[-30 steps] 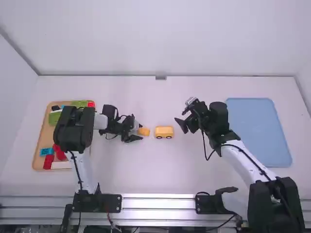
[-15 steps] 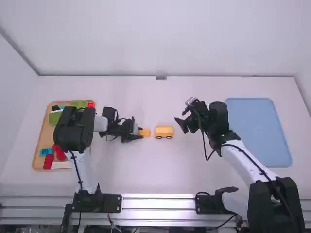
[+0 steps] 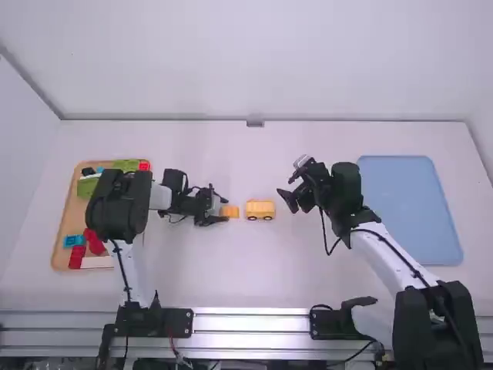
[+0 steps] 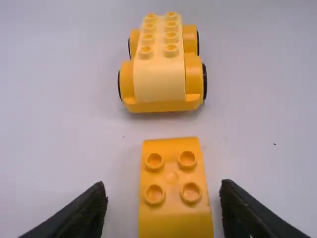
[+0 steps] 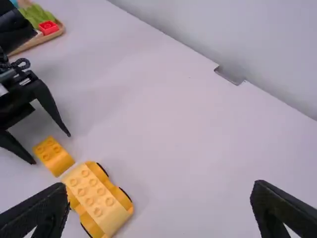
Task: Assemble lego blocks to make yellow taxi
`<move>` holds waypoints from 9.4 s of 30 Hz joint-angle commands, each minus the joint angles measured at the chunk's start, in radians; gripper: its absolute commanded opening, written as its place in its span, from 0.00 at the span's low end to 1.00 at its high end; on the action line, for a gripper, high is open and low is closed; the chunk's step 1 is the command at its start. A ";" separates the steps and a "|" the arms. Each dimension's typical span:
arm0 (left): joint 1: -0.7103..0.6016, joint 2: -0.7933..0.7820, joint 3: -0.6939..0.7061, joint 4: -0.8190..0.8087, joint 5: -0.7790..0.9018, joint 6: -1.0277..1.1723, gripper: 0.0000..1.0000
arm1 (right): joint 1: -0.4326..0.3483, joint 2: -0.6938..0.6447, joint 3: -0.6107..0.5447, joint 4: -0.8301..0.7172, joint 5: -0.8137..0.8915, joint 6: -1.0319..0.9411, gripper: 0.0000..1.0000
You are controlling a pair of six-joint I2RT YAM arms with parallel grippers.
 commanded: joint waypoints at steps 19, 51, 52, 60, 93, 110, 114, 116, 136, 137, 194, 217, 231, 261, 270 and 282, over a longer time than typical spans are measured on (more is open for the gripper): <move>-0.027 0.012 -0.008 -0.005 -0.072 -0.092 0.28 | 0.002 -0.016 -0.002 0.001 -0.005 0.002 0.98; -0.165 -0.380 -0.008 -0.241 -0.080 -0.177 0.24 | -0.066 0.629 0.045 0.259 -0.605 -0.585 0.98; -0.171 -0.380 -0.008 -0.238 -0.072 -0.177 0.24 | -0.066 0.657 0.064 0.259 -0.631 -0.586 0.98; -0.190 -0.368 -0.008 -0.155 -0.132 -0.318 0.24 | -0.063 0.845 0.235 0.167 -0.769 -0.683 0.98; -0.204 -0.254 -0.008 -0.008 -0.129 -0.435 0.23 | -0.003 0.887 0.234 0.168 -0.600 -0.687 0.86; -0.242 -0.241 -0.008 0.016 -0.126 -0.436 0.21 | -0.007 0.887 0.234 0.112 -0.599 -0.687 0.49; -0.272 -0.200 -0.008 0.085 -0.127 -0.440 0.16 | -0.004 0.887 0.234 0.110 -0.600 -0.687 0.49; -0.277 -0.177 -0.008 0.117 -0.110 -0.465 0.16 | -0.007 0.887 0.234 0.113 -0.599 -0.686 0.49; -0.288 -0.100 -0.008 0.233 -0.102 -0.536 0.14 | 0.000 0.887 0.234 0.111 -0.600 -0.686 0.49; -0.287 -0.094 -0.008 0.239 -0.084 -0.536 0.14 | 0.000 0.887 0.234 0.111 -0.600 -0.686 0.49; -0.301 -0.026 -0.006 0.309 -0.110 -0.573 0.11 | 0.013 0.887 0.234 0.109 -0.599 -0.686 0.51; -0.394 -0.026 0.092 -0.074 -0.404 -0.430 0.02 | 0.015 0.887 0.234 0.109 -0.581 -0.686 0.54; -0.392 -0.053 0.164 -0.147 -0.409 -0.460 0.25 | 0.012 0.887 0.234 0.108 -0.578 -0.679 0.55; -0.391 -0.203 0.155 -0.191 -0.452 -0.448 0.41 | 0.012 0.887 0.234 0.108 -0.578 -0.661 0.56; -0.332 -0.288 0.155 -0.327 -0.430 -0.350 0.40 | 0.015 0.887 0.234 0.109 -0.577 -0.660 0.56; 0.002 -0.365 0.143 -0.481 -0.255 -0.385 0.99 | 0.013 0.885 0.248 0.108 -0.532 -0.642 0.56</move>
